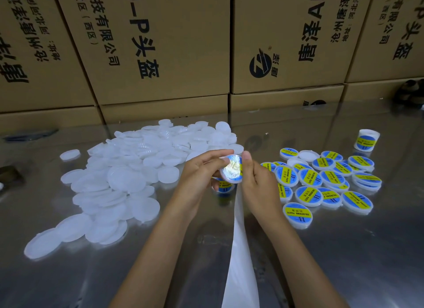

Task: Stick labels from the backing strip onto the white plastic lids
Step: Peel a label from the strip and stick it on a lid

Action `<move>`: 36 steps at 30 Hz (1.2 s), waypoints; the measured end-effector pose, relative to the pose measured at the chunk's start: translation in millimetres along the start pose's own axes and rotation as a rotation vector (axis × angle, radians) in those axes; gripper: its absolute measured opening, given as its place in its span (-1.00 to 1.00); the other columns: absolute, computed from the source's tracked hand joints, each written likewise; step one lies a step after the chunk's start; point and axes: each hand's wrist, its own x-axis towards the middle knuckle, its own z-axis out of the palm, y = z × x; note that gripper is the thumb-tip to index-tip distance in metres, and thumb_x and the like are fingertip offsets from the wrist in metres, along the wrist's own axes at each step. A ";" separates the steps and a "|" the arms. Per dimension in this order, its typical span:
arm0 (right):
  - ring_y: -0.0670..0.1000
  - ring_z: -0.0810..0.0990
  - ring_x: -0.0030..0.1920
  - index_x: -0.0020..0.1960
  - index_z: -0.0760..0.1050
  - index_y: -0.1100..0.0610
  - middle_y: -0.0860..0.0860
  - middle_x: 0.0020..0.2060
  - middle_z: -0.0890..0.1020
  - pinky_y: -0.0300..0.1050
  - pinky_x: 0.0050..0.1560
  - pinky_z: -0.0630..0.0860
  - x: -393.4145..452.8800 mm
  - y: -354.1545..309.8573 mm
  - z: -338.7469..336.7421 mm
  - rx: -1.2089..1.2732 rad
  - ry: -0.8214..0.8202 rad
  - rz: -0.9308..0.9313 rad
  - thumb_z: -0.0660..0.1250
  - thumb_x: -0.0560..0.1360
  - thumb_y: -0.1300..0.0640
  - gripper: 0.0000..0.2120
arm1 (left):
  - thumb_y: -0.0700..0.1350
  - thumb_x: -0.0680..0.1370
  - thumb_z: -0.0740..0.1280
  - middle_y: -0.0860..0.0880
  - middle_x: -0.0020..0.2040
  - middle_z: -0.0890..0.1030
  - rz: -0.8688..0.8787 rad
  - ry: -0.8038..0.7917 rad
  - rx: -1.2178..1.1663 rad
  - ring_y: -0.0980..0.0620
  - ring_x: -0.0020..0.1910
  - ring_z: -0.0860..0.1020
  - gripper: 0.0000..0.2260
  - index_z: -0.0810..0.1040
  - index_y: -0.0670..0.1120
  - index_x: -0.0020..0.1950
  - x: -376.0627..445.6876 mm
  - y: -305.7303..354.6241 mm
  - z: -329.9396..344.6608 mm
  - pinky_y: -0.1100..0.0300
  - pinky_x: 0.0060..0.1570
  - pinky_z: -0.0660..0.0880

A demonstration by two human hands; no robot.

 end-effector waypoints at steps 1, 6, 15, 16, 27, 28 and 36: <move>-0.18 0.46 -0.42 -0.35 0.44 0.10 -0.10 -0.47 0.55 -0.30 -0.40 0.33 0.6 -0.9 0.1 0.081 -0.008 0.027 0.05 0.66 -0.19 -0.46 | -0.20 0.57 0.37 -0.06 -0.10 0.72 0.002 -0.005 0.002 0.06 -0.25 0.59 -0.83 0.73 -0.01 0.07 0.1 -0.1 -0.1 0.22 -0.37 0.45; -0.18 0.40 -0.39 -0.29 0.48 0.11 -0.12 -0.47 0.46 -0.30 -0.35 0.34 0.8 -4.4 -3.1 0.257 -0.101 0.063 0.17 0.53 -0.33 -0.47 | -0.27 0.53 0.43 -0.14 -0.11 0.74 0.012 0.077 -0.111 -0.09 -0.21 0.71 -0.84 0.64 -0.14 0.10 0.4 0.2 -0.6 0.23 -0.26 0.61; -0.12 0.31 -0.46 -0.35 0.28 0.04 -0.14 -0.53 0.36 -0.26 -0.39 0.25 -0.2 -1.4 -2.2 0.159 -0.084 0.010 0.28 0.58 -0.13 -0.57 | -0.38 0.49 0.45 -0.10 -0.07 0.66 0.057 0.028 -0.190 -0.12 -0.05 0.72 -0.59 0.62 -0.05 0.27 5.2 -4.7 0.6 0.16 -0.07 0.65; -0.13 0.32 -0.45 -0.35 0.28 0.03 -0.15 -0.53 0.37 -0.27 -0.39 0.25 -0.3 -1.8 -2.0 0.156 -0.089 -0.001 0.27 0.60 -0.11 -0.58 | -0.36 0.49 0.46 -0.06 -0.13 0.65 0.063 0.034 -0.177 -0.11 -0.09 0.72 -0.63 0.65 -0.07 0.24 5.5 -4.8 0.2 0.17 -0.08 0.65; -0.15 0.38 -0.42 -0.37 0.32 -0.08 -0.18 -0.50 0.43 -0.30 -0.36 0.29 -0.6 -2.1 -1.2 0.177 -0.099 -0.020 0.19 0.62 -0.17 -0.60 | -0.16 0.60 0.39 -0.24 -0.08 0.71 0.008 0.107 -0.205 -0.15 -0.12 0.73 -0.83 0.60 -0.25 0.09 4.2 -4.8 5.2 0.20 -0.17 0.65; -0.14 0.34 -0.44 -0.37 0.30 -0.07 -0.16 -0.52 0.40 -0.29 -0.39 0.28 -1.1 -2.8 -1.2 0.162 -0.106 -0.014 0.21 0.55 -0.28 -0.58 | -0.18 0.62 0.37 -0.25 -0.05 0.71 0.012 0.089 -0.213 -0.16 -0.11 0.73 -0.84 0.61 -0.17 0.18 3.8 -4.0 4.5 0.18 -0.15 0.65; -0.12 0.32 -0.47 -0.38 0.26 -0.06 -0.15 -0.55 0.37 -0.15 -0.38 0.29 2.8 6.4 -1.1 0.111 -0.033 0.016 0.30 0.56 -0.12 -0.60 | -0.31 0.61 0.33 -0.07 -0.19 0.71 0.078 -0.039 -0.044 -0.06 -0.18 0.72 -0.71 0.58 -0.09 0.30 0.9 -3.0 1.9 0.18 -0.18 0.65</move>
